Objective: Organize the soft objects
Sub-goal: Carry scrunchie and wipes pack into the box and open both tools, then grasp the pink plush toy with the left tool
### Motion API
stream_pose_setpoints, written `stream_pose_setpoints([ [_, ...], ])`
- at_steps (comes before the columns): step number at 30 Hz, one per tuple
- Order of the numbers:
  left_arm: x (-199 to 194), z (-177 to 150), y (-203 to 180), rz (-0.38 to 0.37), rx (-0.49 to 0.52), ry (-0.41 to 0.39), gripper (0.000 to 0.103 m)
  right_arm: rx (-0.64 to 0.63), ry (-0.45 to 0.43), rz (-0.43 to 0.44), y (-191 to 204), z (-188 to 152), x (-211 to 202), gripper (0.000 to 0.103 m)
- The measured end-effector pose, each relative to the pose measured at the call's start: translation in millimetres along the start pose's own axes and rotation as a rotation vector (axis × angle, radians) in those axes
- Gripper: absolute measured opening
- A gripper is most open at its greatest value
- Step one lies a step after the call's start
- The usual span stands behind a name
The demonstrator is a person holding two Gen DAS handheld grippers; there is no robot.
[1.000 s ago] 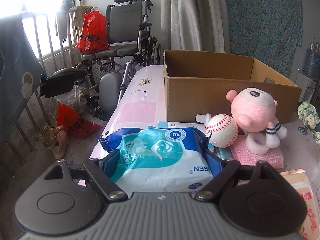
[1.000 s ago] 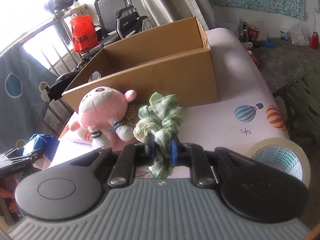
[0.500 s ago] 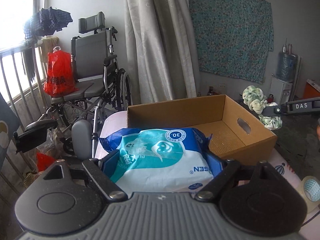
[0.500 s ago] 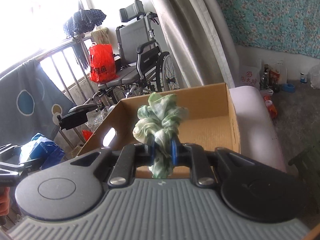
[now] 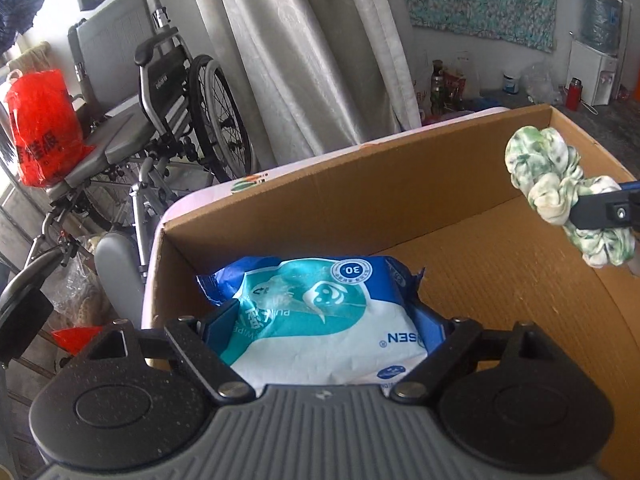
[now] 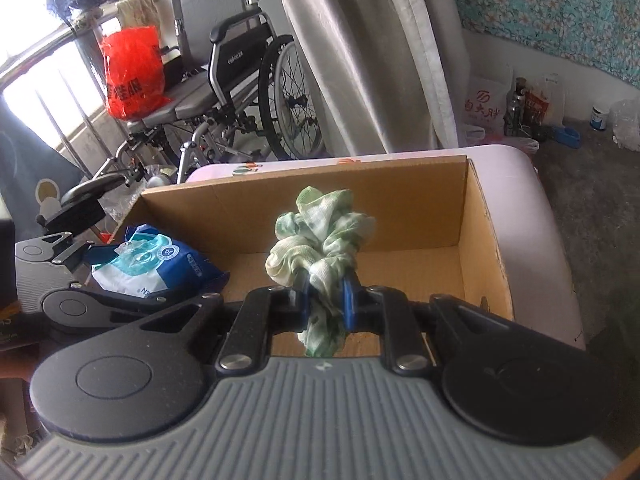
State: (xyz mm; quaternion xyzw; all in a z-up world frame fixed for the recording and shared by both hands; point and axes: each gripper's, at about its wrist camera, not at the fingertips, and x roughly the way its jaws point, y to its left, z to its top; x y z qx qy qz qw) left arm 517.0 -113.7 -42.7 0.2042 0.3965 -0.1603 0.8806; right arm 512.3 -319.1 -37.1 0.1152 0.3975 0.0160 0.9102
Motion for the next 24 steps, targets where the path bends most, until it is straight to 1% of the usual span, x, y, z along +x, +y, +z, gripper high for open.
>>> stream_pose_setpoints([
  [3,35.5,10.3,1.6,-0.011,-0.024,0.054,0.089,0.007,0.050,-0.024,1.0,5.5,42.1,0.015],
  [5,55.1,8.4,3.0,0.032,-0.042,0.076,0.090,0.054,0.058,-0.035,-2.5,5.6,61.8,0.016],
  [6,65.8,9.4,2.7,0.059,-0.043,0.100,0.091,0.059,0.062,-0.037,-2.3,5.5,71.6,0.017],
  [8,81.4,10.0,7.8,0.069,-0.052,0.125,0.092,0.076,0.063,-0.033,-2.5,4.7,85.9,0.019],
  [9,85.8,9.4,10.5,0.063,-0.056,0.121,0.096,0.089,0.076,-0.021,-2.9,3.1,95.0,0.022],
  [11,86.6,5.8,14.5,0.076,-0.066,0.075,0.098,0.084,0.110,0.010,0.6,2.9,109.6,0.025],
  [12,86.3,4.9,16.0,0.088,-0.063,0.059,0.098,0.078,0.124,0.023,3.6,2.4,114.8,0.028],
  [13,85.5,4.8,16.7,0.095,-0.056,0.050,0.098,0.071,0.132,0.034,6.6,2.4,117.7,0.031],
  [15,80.3,5.4,15.6,0.103,-0.025,0.050,0.098,0.063,0.140,0.035,11.2,4.5,115.8,0.034],
  [16,75.7,5.5,13.9,0.107,-0.001,0.051,0.098,0.074,0.132,0.044,11.5,4.8,111.8,0.044],
  [18,65.9,4.8,13.1,0.107,0.036,0.035,0.098,0.113,0.138,0.077,7.9,4.5,106.1,0.056],
  [19,60.7,4.4,13.4,0.109,0.054,0.030,0.098,0.125,0.154,0.083,5.4,3.6,104.1,0.056],
  [20,55.5,3.8,13.4,0.115,0.061,0.027,0.098,0.131,0.169,0.069,5.0,2.9,105.0,0.055],
  [21,51.1,3.1,14.3,0.120,0.064,0.022,0.098,0.129,0.186,0.044,5.4,1.5,107.4,0.053],
  [22,46.9,2.6,14.7,0.125,0.064,0.019,0.098,0.127,0.199,0.019,6.1,-0.3,111.9,0.041],
  [23,44.4,2.7,15.0,0.119,0.067,0.019,0.098,0.131,0.218,0.006,6.2,-3.0,118.2,0.032],
  [24,42.3,2.3,14.9,0.105,0.074,0.021,0.098,0.148,0.249,0.007,4.5,-6.1,125.7,0.013],
])
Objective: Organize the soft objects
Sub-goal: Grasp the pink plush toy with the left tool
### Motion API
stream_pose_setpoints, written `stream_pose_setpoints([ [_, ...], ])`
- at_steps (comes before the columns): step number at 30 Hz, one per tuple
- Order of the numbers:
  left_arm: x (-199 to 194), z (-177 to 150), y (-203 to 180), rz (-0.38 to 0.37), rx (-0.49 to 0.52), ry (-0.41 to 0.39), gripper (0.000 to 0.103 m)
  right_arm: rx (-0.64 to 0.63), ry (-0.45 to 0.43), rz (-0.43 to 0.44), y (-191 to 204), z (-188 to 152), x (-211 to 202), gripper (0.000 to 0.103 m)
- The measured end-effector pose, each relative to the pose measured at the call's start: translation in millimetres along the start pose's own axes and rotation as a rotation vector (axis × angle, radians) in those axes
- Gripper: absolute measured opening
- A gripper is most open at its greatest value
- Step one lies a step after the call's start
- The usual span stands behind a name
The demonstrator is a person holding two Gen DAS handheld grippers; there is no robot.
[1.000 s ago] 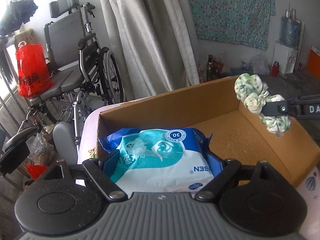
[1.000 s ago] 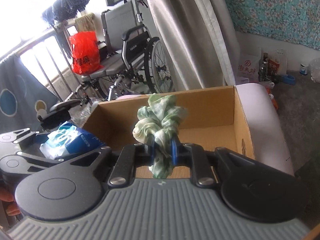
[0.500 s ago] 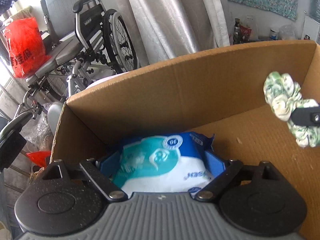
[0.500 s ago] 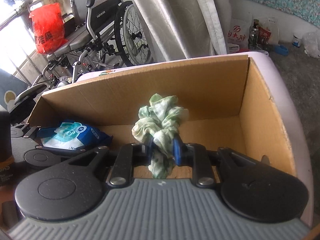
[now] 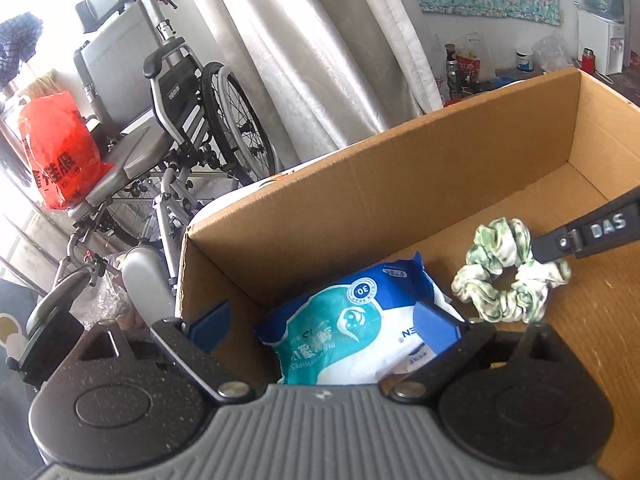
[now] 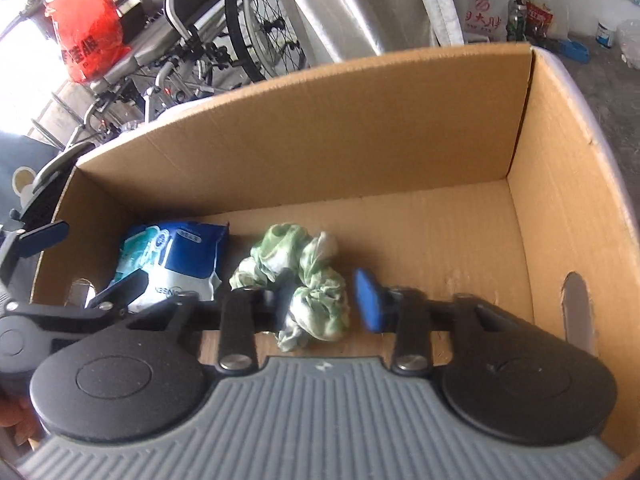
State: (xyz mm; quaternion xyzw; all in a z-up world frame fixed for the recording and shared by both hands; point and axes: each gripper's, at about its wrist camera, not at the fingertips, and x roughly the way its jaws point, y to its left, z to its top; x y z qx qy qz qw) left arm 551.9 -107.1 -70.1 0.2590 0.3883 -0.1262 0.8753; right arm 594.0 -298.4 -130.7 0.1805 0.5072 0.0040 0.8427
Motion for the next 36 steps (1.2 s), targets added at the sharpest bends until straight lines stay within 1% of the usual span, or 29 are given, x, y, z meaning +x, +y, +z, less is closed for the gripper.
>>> stream_pose_setpoints([
  [1,-2.8,-0.8,-0.9,-0.010,0.008,0.002,0.098,0.032,0.035,0.014,-1.9,-1.3,9.2,0.006],
  [2,-4.4,-1.5,-1.7,-0.013,0.015,-0.001,0.098,0.053,0.060,0.030,-2.1,-2.9,17.1,0.006],
  [3,-8.2,-3.6,-4.6,-0.015,0.030,-0.007,0.098,0.073,0.060,0.033,-1.6,-6.0,22.8,0.004],
  [4,-9.6,-4.8,-6.4,-0.014,0.043,-0.009,0.098,0.090,0.041,0.030,-0.7,-7.3,24.9,0.004],
  [6,-12.9,-7.3,-10.4,-0.013,0.060,-0.009,0.098,0.113,-0.011,0.047,1.0,-8.6,29.4,0.004],
  [8,-15.2,-8.2,-11.4,-0.014,0.061,-0.012,0.098,0.139,-0.039,0.073,2.7,-6.2,34.5,0.004],
  [9,-16.6,-9.1,-10.3,-0.012,0.054,-0.014,0.098,0.150,-0.044,0.082,3.2,-5.5,35.9,0.008],
  [11,-18.7,-8.7,-7.6,-0.010,0.041,-0.021,0.098,0.136,-0.032,0.055,7.9,-4.8,34.2,0.009],
  [12,-20.2,-8.5,-6.6,-0.007,0.036,-0.022,0.098,0.117,-0.037,0.043,10.3,-4.3,29.7,0.019],
  [13,-22.5,-8.3,-5.5,-0.002,0.033,-0.025,0.098,0.099,-0.048,0.041,11.3,-3.5,23.9,0.037],
  [14,-24.8,-8.2,-4.9,0.001,0.033,-0.027,0.098,0.084,-0.063,0.037,12.3,-3.2,17.5,0.045],
  [15,-29.3,-8.5,-4.2,0.002,0.035,-0.034,0.098,0.070,-0.081,0.028,12.7,-2.5,9.9,0.057],
  [16,-35.3,-9.8,-3.4,0.004,0.039,-0.046,0.098,0.055,-0.093,0.010,13.6,-2.4,2.7,0.060],
  [18,-48.4,-13.4,-1.9,0.011,0.043,-0.071,0.098,0.039,-0.112,-0.023,14.2,-2.5,-13.3,0.061],
  [19,-57.9,-17.2,-0.6,0.017,0.037,-0.089,0.098,0.032,-0.119,-0.018,11.9,-2.7,-25.9,0.061],
  [22,-90.3,-33.8,2.1,0.030,0.030,-0.137,0.099,0.005,-0.156,0.038,11.4,-2.9,-64.4,0.061],
  [24,-122.7,-53.6,0.5,0.035,0.042,-0.188,0.103,-0.046,-0.191,0.068,12.7,-6.8,-96.5,0.061],
  [26,-152.7,-75.7,-7.6,0.046,0.058,-0.234,0.103,-0.109,-0.222,0.095,15.6,-14.3,-129.5,0.061],
  [27,-170.5,-89.9,-14.4,0.036,0.072,-0.261,0.103,-0.136,-0.236,0.105,14.4,-21.9,-149.1,0.061],
  [28,-186.0,-104.0,-21.3,0.009,0.075,-0.278,0.103,-0.156,-0.246,0.120,14.2,-29.2,-163.3,0.061],
  [29,-198.8,-115.9,-25.6,-0.034,0.062,-0.284,0.103,-0.181,-0.253,0.143,12.1,-40.1,-184.3,0.063],
  [31,-214.5,-136.4,-31.9,-0.125,0.003,-0.274,0.103,-0.198,-0.266,0.173,7.2,-64.0,-217.8,0.067],
  [32,-221.8,-149.0,-34.9,-0.184,-0.053,-0.261,0.103,-0.209,-0.270,0.187,5.3,-77.3,-230.8,0.069],
  [35,-224.0,-172.9,-44.1,-0.300,-0.161,-0.233,0.103,-0.213,-0.301,0.233,-4.6,-120.8,-265.8,0.070],
  [36,-223.2,-177.1,-47.6,-0.318,-0.180,-0.231,0.103,-0.200,-0.306,0.242,-9.4,-135.8,-273.7,0.070],
])
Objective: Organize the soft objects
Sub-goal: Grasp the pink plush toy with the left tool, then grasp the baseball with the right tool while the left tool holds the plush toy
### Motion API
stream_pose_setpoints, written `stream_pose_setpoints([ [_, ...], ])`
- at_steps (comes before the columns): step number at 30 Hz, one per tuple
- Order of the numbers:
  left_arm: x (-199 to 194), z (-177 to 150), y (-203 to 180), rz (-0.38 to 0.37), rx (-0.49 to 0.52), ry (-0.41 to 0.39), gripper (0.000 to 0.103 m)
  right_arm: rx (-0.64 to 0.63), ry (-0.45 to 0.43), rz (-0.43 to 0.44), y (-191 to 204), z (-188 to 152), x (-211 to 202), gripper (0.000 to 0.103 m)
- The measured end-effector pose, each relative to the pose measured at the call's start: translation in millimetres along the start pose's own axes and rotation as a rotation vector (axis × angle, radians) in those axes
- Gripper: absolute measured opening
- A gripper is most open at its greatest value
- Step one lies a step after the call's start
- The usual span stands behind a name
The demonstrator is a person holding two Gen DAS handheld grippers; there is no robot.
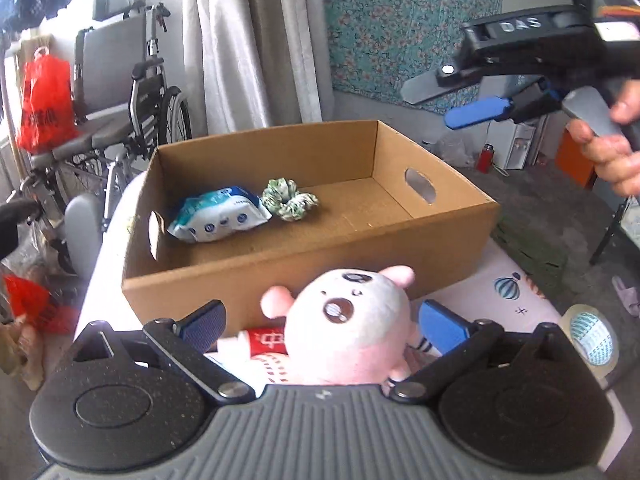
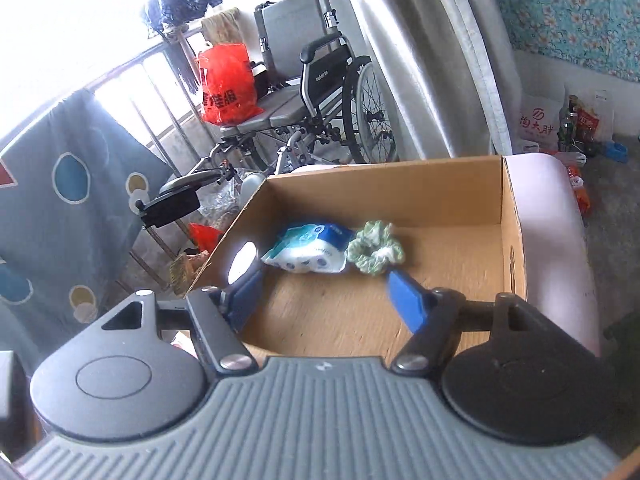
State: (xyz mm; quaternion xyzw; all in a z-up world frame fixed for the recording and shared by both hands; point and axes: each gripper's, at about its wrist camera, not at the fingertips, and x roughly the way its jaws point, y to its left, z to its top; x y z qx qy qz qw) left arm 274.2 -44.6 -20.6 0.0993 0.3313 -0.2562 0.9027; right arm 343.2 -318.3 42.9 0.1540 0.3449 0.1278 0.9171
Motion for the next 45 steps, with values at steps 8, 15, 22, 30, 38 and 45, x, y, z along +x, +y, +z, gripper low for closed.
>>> stream_pose_setpoints([
  [8,23.5,-13.8,-33.8,-0.009,0.011,0.002,0.103,0.123,-0.005,-0.016,-7.3,-105.2,-44.2,0.071],
  [15,65.8,-21.7,-51.0,0.056,0.101,0.108,0.087,0.204,0.058,-0.061,-24.1,-157.3,-37.6,0.070],
  [22,37.7,-20.9,-48.5,0.060,0.048,0.043,0.084,0.220,0.086,-0.045,-26.1,-169.6,-22.9,0.070],
  [30,-5.1,-12.3,-41.3,0.140,0.091,-0.011,0.084,0.194,0.123,0.023,-3.8,-155.4,12.5,0.068],
  [38,-35.3,-33.4,-1.2,0.253,0.056,0.004,0.085,0.106,0.205,0.088,45.2,-151.8,61.4,0.067],
  [45,-56.2,-72.7,47.1,0.294,-0.104,0.044,0.085,-0.318,0.267,-0.013,117.9,-157.3,101.4,0.069],
])
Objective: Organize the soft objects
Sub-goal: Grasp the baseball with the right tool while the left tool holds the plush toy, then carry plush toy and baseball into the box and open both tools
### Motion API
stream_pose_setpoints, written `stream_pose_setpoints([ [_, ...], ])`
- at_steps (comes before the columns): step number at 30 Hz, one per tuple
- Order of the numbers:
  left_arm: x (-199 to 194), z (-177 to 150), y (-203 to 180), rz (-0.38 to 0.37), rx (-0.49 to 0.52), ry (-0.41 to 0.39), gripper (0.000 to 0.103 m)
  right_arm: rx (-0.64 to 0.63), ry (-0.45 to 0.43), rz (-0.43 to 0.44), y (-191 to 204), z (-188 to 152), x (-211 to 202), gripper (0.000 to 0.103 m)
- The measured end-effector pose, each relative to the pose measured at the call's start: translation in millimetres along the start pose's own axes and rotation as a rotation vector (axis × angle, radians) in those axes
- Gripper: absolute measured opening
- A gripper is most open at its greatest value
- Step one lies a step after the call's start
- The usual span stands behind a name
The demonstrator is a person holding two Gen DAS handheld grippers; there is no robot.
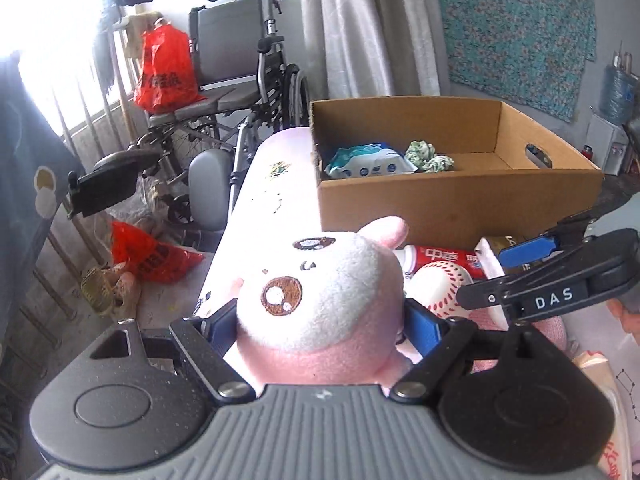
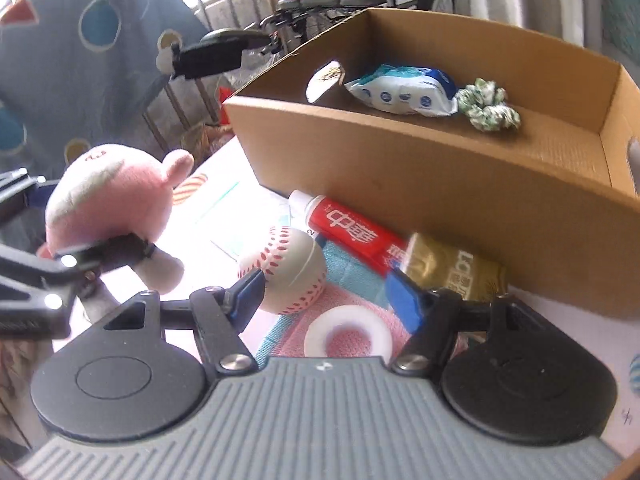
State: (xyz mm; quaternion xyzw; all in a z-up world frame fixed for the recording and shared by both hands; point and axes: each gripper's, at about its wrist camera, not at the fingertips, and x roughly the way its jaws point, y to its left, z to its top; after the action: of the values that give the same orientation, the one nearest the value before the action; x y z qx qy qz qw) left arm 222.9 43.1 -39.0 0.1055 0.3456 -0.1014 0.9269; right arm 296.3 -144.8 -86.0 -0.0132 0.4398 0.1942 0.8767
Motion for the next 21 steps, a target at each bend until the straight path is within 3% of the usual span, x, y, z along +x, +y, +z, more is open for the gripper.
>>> stream_pose_setpoints([
  [1,-1.9,-4.1,8.7,0.003,-0.025,0.004,0.085,-0.027,-0.004,0.014,5.3,2.4,3.5,0.077],
  [5,-8.6,-15.7,30.2,0.034,-0.056,0.016,0.085,-0.045,0.018,0.054,20.0,15.4,21.1,0.078],
  [9,-10.9,-24.8,49.1,0.006,-0.140,0.029,0.085,-0.085,0.067,0.073,38.7,22.5,39.2,0.078],
  [11,-9.9,-26.9,53.4,0.009,-0.152,0.029,0.085,-0.095,0.106,0.103,45.4,22.1,52.7,0.073],
  [12,-9.7,-28.1,55.3,0.014,-0.154,0.027,0.085,-0.076,0.115,0.112,46.4,20.8,58.8,0.058],
  [14,-9.7,-28.0,58.8,0.017,-0.165,0.025,0.086,-0.070,0.069,0.079,49.1,20.5,59.7,0.058],
  [17,-11.9,-28.5,62.8,0.013,-0.173,0.019,0.086,-0.064,0.067,0.069,48.2,21.6,58.0,0.057],
  [21,-14.1,-26.1,66.0,0.013,-0.181,0.017,0.086,-0.012,-0.024,0.028,28.8,17.5,32.7,0.056],
])
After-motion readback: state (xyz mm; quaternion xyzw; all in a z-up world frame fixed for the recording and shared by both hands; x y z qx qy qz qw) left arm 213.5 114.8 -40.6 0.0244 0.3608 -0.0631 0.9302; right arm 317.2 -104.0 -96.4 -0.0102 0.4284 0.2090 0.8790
